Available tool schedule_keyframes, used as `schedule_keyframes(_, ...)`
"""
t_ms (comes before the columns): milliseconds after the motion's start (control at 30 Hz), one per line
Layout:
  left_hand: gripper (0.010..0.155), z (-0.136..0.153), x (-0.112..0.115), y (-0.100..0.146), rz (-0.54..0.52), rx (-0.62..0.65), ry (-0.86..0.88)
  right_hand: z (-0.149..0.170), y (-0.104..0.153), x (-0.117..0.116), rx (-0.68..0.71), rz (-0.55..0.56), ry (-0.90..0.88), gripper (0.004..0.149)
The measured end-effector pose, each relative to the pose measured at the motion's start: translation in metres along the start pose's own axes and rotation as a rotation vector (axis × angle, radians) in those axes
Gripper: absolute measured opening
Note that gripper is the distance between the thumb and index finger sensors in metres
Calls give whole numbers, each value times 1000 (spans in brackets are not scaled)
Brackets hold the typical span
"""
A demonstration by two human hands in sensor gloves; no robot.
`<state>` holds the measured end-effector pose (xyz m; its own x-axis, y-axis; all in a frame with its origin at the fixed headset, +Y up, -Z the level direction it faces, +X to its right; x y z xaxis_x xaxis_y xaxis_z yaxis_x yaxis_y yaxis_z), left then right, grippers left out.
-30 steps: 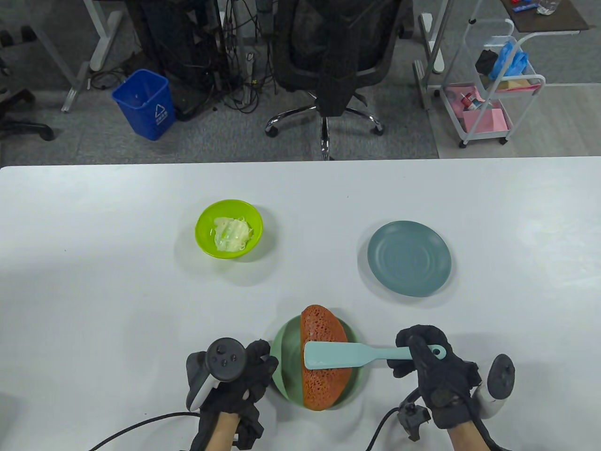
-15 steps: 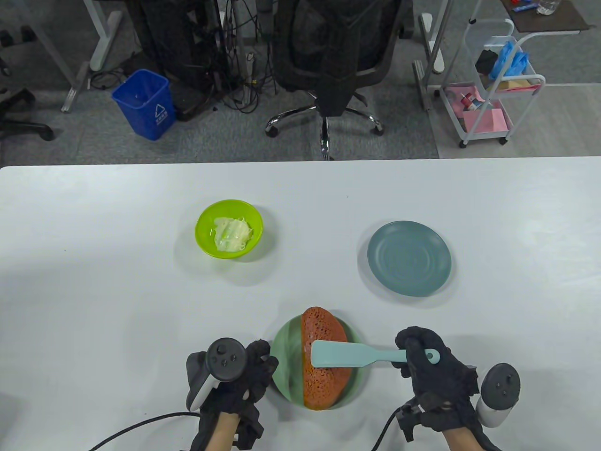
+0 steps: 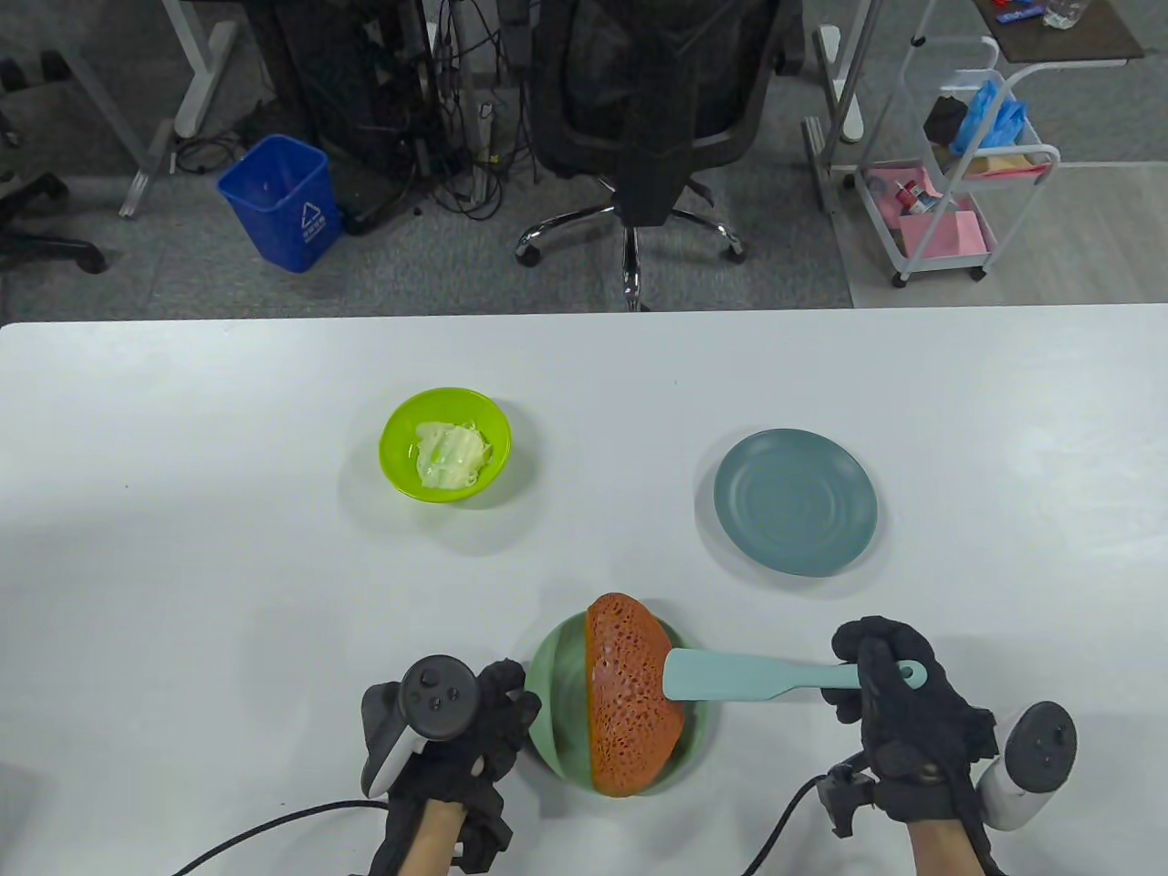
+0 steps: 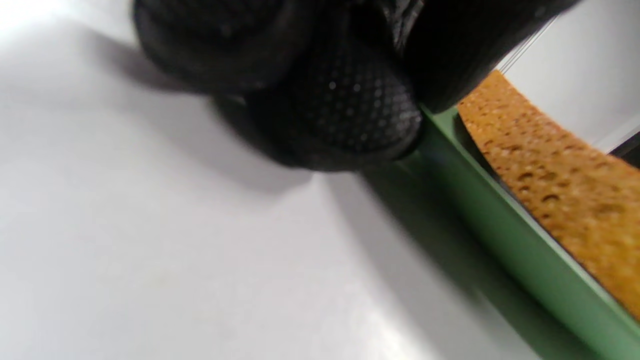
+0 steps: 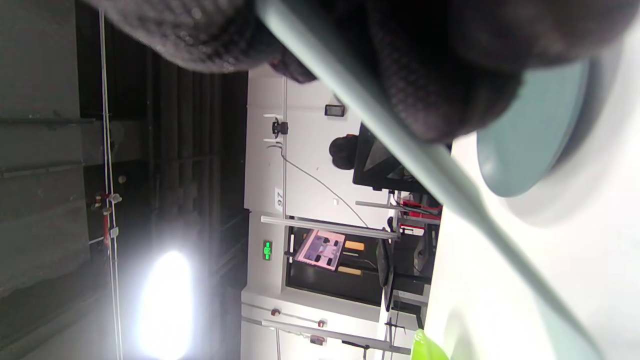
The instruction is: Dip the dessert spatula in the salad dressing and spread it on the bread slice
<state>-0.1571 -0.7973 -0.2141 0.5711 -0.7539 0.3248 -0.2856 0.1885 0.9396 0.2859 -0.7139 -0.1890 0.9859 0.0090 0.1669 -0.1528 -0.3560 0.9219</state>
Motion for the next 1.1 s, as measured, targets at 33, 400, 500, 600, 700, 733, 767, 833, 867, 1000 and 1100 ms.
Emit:
schedule_keyframes(33,56,0,0,0,0,0,0,2,0,0,-7,-2,-5,33)
schedule_keyframes(400,56,0,0,0,0,0,0,13,-3,-2,6,1,-160,36)
schedule_keyframes(500,56,0,0,0,1,0,-1,16,-3,-12,12,-35,-225,39)
schedule_keyframes(600,56,0,0,0,1,0,-1,20,-1,-25,-6,-76,-239,41)
schedule_keyframes(700,56,0,0,0,1,0,0,25,2,-38,-27,-93,-236,43)
schedule_keyframes(733,56,0,0,0,1,0,0,25,2,-41,-31,-100,-235,43)
schedule_keyframes(767,56,0,0,0,1,0,0,27,3,-45,-40,-111,-231,43)
schedule_keyframes(833,56,0,0,0,1,0,0,29,5,-51,-54,-125,-207,42)
schedule_keyframes(867,56,0,0,0,1,0,0,29,6,-54,-54,-137,-183,41)
schedule_keyframes(1000,56,0,0,0,1,1,-1,24,7,-57,-39,-154,-102,38)
schedule_keyframes(1100,56,0,0,0,2,2,1,13,7,-53,-4,-142,-64,37)
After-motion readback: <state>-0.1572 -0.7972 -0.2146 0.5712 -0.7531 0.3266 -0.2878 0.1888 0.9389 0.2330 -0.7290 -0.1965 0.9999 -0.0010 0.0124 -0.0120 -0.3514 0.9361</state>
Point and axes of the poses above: the tracker on the back of each hand, its own z axis roughly to the little-finger side, its own y axis roughly from the fingertips to the wrist, x = y × z, the point moved 5 cm from there along -y, roughly from the wrist to the fingertips, and after that the axes turned 8 degrees about x, right-handed, at the moved point
